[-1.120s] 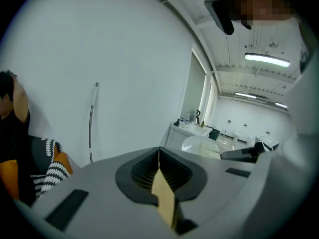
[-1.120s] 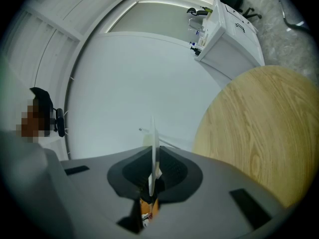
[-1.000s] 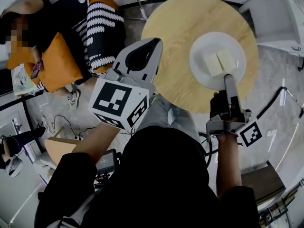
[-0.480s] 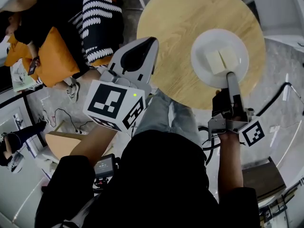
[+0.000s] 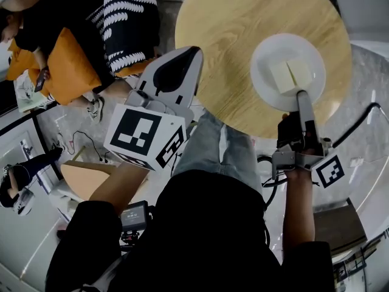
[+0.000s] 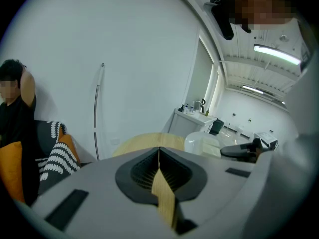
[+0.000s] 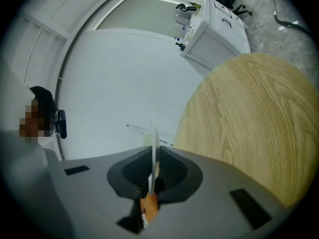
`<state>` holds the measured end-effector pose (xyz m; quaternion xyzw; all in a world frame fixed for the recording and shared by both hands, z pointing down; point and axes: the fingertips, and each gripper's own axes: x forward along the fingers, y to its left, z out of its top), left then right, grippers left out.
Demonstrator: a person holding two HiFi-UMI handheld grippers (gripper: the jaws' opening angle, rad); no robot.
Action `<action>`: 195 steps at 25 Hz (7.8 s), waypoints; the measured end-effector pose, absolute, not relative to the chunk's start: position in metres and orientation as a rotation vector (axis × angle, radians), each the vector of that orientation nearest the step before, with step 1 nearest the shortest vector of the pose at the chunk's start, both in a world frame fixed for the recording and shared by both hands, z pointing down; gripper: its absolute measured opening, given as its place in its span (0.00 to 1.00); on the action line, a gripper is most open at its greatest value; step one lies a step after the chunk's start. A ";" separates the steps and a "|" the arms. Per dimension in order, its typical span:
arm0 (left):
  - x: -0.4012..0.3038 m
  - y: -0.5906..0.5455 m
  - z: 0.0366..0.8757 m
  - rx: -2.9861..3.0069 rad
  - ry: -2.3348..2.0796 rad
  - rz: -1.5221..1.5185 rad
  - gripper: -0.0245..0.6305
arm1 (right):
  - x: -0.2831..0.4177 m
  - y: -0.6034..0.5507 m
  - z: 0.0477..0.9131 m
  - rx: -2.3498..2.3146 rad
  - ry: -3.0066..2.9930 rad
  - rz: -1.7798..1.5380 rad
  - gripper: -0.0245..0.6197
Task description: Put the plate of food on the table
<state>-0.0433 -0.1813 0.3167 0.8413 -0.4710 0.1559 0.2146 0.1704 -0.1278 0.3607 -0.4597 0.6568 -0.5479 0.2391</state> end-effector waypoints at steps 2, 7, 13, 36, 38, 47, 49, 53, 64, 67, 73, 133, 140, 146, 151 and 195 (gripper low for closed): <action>-0.044 -0.180 0.323 2.324 -1.307 0.445 0.05 | 0.172 -0.128 0.368 -1.262 1.801 -1.511 0.09; -0.041 -0.180 0.333 2.315 -1.294 0.480 0.05 | 0.175 -0.125 0.382 -1.278 1.781 -1.546 0.09; -0.026 -0.169 0.356 2.304 -1.279 0.511 0.05 | 0.188 -0.115 0.403 -1.279 1.763 -1.566 0.09; -0.041 -0.179 0.414 2.243 -1.203 0.571 0.05 | 0.161 -0.130 0.460 -1.317 1.694 -1.663 0.09; -0.040 -0.180 0.416 2.241 -1.197 0.572 0.05 | 0.162 -0.130 0.461 -1.322 1.686 -1.671 0.09; -0.036 -0.183 0.423 2.220 -1.179 0.578 0.05 | 0.164 -0.127 0.473 -1.359 1.656 -1.721 0.09; -0.036 -0.182 0.425 2.217 -1.175 0.579 0.05 | 0.163 -0.127 0.473 -1.361 1.654 -1.724 0.09; -0.037 -0.182 0.426 2.213 -1.167 0.581 0.05 | 0.162 -0.126 0.474 -1.373 1.642 -1.736 0.09; -0.041 -0.184 0.436 2.198 -1.151 0.584 0.05 | 0.160 -0.126 0.486 -1.413 1.600 -1.770 0.09; -0.040 -0.185 0.439 2.195 -1.145 0.585 0.05 | 0.160 -0.126 0.490 -1.428 1.590 -1.784 0.09; -0.038 -0.187 0.439 2.189 -1.138 0.583 0.05 | 0.163 -0.128 0.492 -1.447 1.567 -1.800 0.10; -0.005 -0.180 0.427 2.221 -1.135 0.589 0.05 | 0.136 -0.084 0.508 -1.274 3.072 -1.802 0.38; 0.001 -0.179 0.423 2.239 -1.131 0.577 0.05 | 0.132 -0.082 0.511 -1.371 3.219 -1.650 0.35; -0.005 -0.171 0.424 2.227 -1.132 0.578 0.05 | 0.125 -0.081 0.512 -1.425 3.270 -1.570 0.32; -0.004 -0.167 0.429 2.219 -1.137 0.588 0.05 | 0.124 -0.080 0.515 -1.439 3.305 -1.502 0.32; 0.008 -0.168 0.420 2.239 -1.115 0.550 0.05 | 0.137 -0.082 0.531 -1.338 3.892 -1.095 0.05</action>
